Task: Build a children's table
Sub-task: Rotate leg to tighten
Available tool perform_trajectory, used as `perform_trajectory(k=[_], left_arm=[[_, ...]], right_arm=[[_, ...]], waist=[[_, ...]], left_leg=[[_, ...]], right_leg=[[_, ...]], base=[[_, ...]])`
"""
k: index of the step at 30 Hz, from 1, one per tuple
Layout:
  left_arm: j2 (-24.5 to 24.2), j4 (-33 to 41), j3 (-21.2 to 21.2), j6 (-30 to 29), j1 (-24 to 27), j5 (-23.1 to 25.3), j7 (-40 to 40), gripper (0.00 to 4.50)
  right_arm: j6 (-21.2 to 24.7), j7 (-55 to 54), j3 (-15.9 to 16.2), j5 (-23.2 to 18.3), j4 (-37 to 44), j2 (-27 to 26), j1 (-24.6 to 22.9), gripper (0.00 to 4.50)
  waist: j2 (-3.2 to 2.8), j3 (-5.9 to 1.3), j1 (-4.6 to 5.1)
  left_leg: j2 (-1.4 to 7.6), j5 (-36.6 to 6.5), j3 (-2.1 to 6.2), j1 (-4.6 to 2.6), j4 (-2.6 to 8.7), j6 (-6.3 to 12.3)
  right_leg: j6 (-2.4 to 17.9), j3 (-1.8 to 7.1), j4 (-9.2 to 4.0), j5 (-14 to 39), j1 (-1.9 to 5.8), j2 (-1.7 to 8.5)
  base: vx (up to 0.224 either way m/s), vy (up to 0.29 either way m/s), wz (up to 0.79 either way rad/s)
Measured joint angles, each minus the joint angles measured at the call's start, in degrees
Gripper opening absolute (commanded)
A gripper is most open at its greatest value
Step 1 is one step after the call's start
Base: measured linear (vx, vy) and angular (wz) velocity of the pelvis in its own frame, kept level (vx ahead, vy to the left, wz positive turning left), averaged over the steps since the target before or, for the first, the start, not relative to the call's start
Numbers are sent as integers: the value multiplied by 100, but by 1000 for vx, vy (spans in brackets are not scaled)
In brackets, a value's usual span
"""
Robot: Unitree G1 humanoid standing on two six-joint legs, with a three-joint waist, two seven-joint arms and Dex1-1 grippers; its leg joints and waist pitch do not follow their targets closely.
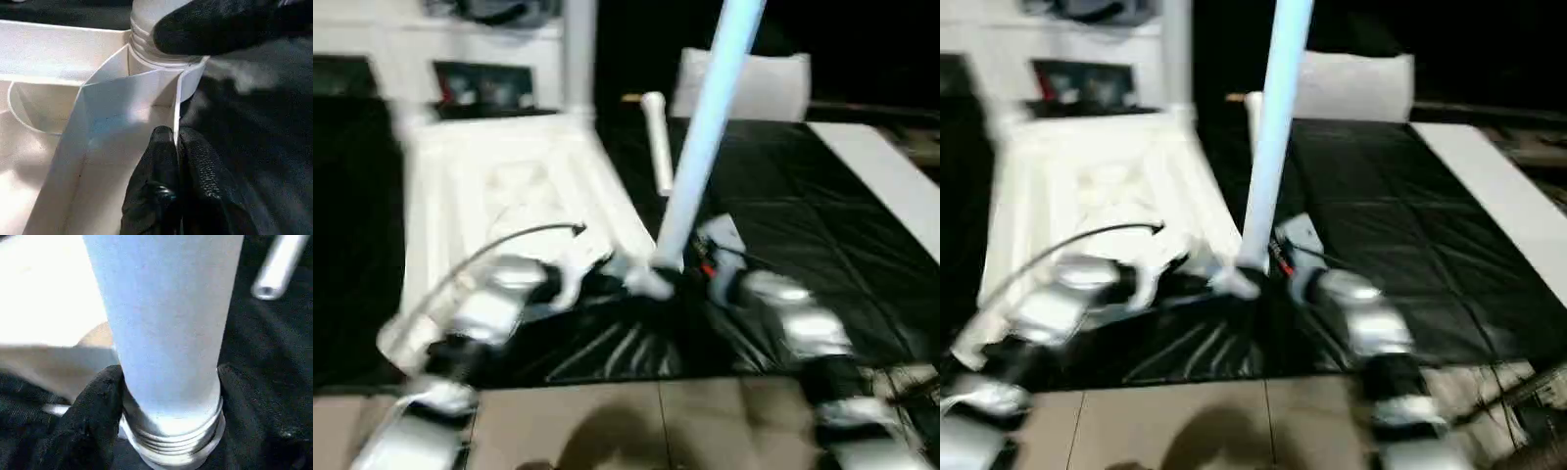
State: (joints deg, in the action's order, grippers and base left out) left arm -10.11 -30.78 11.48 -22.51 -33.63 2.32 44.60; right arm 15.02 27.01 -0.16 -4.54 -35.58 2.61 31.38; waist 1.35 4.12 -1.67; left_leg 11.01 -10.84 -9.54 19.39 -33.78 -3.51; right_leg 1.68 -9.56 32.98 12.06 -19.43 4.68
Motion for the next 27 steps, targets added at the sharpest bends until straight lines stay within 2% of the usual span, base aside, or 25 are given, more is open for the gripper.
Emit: perform_trajectory(k=[1,2,3,4,5,6,8,9,13,14,16,18,20,21,23,27], left_arm=[[113,-71,-39,-55,-44,2,-175,0],[167,-85,-46,-80,-53,2,-260,0],[259,-104,-78,-107,-57,2,-364,0],[400,-126,-125,-150,-63,23,-539,0],[536,-128,-178,-219,-78,44,-734,0],[683,-128,-199,-276,-116,77,-920,0],[762,-127,-201,-355,-173,82,-1009,0],[765,-124,-197,-363,-185,86,-1014,0],[682,-35,-204,-341,-185,124,-1129,0],[627,-26,-211,-308,-185,138,-1167,0],[509,-11,-232,-222,-177,193,-1212,0],[429,10,-227,-152,-167,196,-1175,0],[326,123,-166,-82,-92,193,-1016,0],[195,195,-135,-32,-49,190,-853,0],[12,295,-100,69,26,165,-537,0],[-391,386,-5,411,157,55,212,0]], right_arm=[[-3,-230,-50,21,-73,-73,57,264],[-6,-330,-56,26,-83,-89,63,264],[-7,-434,-89,28,-86,-113,65,264],[5,-599,-159,51,-98,-170,86,264],[25,-820,-224,107,-112,-243,135,264],[37,-1010,-299,193,-114,-293,186,264],[40,-1102,-349,204,-112,-303,211,264],[27,-1121,-356,204,-124,-307,226,319],[-186,-1132,-365,180,-159,-431,189,340],[-205,-1047,-363,164,-121,-480,120,371],[-283,-728,-214,84,-12,-579,-91,380],[-279,-502,-123,60,88,-561,-152,400],[-293,-211,29,36,254,-387,-283,400],[-325,48,81,12,393,-202,-398,420],[-395,490,145,-73,551,16,-550,432],[-443,1305,133,-273,664,552,-676,445]], waist=[[28,7,-33],[98,8,-36],[202,29,-48],[182,16,-124],[138,3,-182],[48,-26,-207],[66,-50,-191],[80,-69,-189],[95,-89,-173],[100,-89,-147],[113,-87,-81],[114,-86,-65],[117,-84,-76],[117,-84,-94],[117,-84,-122],[117,-83,-185]], left_leg=[[-27,0,-57,-21,3,0],[-87,0,-121,-62,18,0],[-166,-36,-153,-134,-53,-4],[-171,-89,-155,-128,-77,28],[-183,-92,-93,-57,-45,41],[-174,-42,-36,-23,-43,-9],[-173,-18,-40,-15,-15,15],[-185,-27,-56,-1,-16,34],[-194,-41,-65,63,5,50],[-190,-40,-65,67,10,50],[-172,-40,-66,82,10,50],[-164,-38,-66,95,10,45],[-160,-35,-66,109,10,40],[-159,-33,-66,113,11,38],[-156,-30,-66,114,11,34],[-152,-25,-69,110,9,29]], right_leg=[[37,99,160,113,-62,4],[47,240,249,159,-125,24],[-14,323,311,134,-217,68],[-29,337,317,126,-235,78],[-35,319,314,122,-203,72],[-36,264,288,119,-209,64],[-24,277,257,85,-223,47],[14,300,230,-26,-233,49],[26,312,200,-126,-266,52],[26,313,199,-125,-272,47],[26,312,197,-125,-290,31],[25,312,197,-125,-306,23],[13,311,197,-118,-320,21],[12,311,198,-117,-325,19],[13,311,200,-118,-338,16],[18,312,200,-121,-348,14]], base=[[-54,2,11],[-54,2,11],[75,-38,22],[149,-26,-7],[149,-26,-7],[112,20,-23],[70,17,3],[68,6,9],[0,0,0],[0,0,0],[0,0,0],[0,0,0],[0,0,0],[0,0,0],[0,0,0],[0,0,0]])
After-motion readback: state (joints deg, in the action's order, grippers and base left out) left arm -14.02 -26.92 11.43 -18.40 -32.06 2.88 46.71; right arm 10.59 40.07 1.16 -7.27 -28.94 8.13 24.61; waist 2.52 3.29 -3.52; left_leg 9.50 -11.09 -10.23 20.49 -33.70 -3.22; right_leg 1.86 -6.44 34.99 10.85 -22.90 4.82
